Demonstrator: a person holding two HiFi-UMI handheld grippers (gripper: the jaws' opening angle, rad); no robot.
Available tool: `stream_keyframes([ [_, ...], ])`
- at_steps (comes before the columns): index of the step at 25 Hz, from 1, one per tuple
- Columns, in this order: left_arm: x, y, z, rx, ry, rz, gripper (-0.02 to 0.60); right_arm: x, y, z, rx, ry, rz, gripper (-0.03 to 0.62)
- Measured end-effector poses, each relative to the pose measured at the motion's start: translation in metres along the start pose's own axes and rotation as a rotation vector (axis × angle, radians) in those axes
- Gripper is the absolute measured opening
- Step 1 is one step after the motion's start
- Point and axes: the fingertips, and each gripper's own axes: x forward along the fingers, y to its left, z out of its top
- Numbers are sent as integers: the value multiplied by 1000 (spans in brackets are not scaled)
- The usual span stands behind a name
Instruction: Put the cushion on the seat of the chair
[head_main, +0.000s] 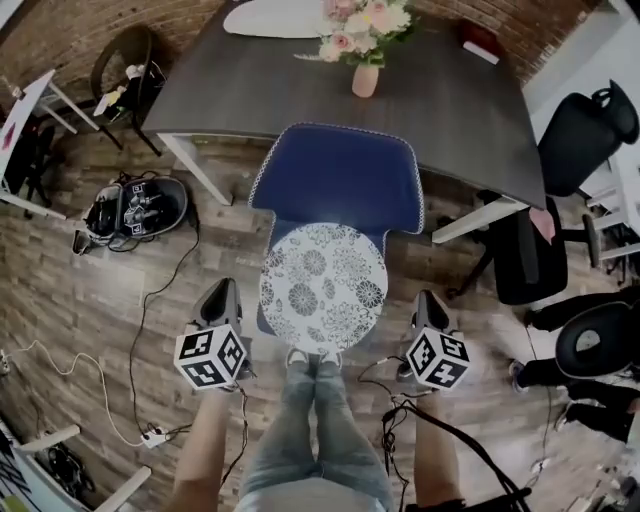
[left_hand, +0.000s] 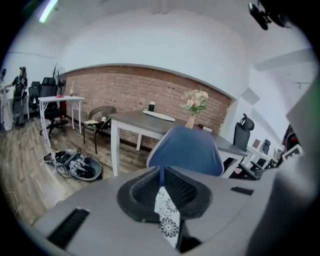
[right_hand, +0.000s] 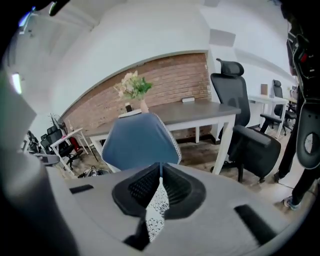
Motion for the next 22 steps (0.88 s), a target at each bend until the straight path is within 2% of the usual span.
stream_keyframes([
  [4, -38, -21, 58, 40, -85, -4, 15, -42, 2, 57, -9, -93, 3, 15],
  [8, -73, -33, 109, 23, -169, 6, 12, -84, -1, 106, -12, -179, -6, 3],
  [13, -103, -42, 164, 19, -270, 0, 9, -134, -13, 157, -34, -293, -65, 3],
  [17, -117, -57, 195, 32, -346, -61, 8, -156, -13, 179, -37, -335, -29, 2],
  [22, -128, -66, 196, 69, -351, -82, 8, -172, -12, 175, -26, -349, -22, 2],
])
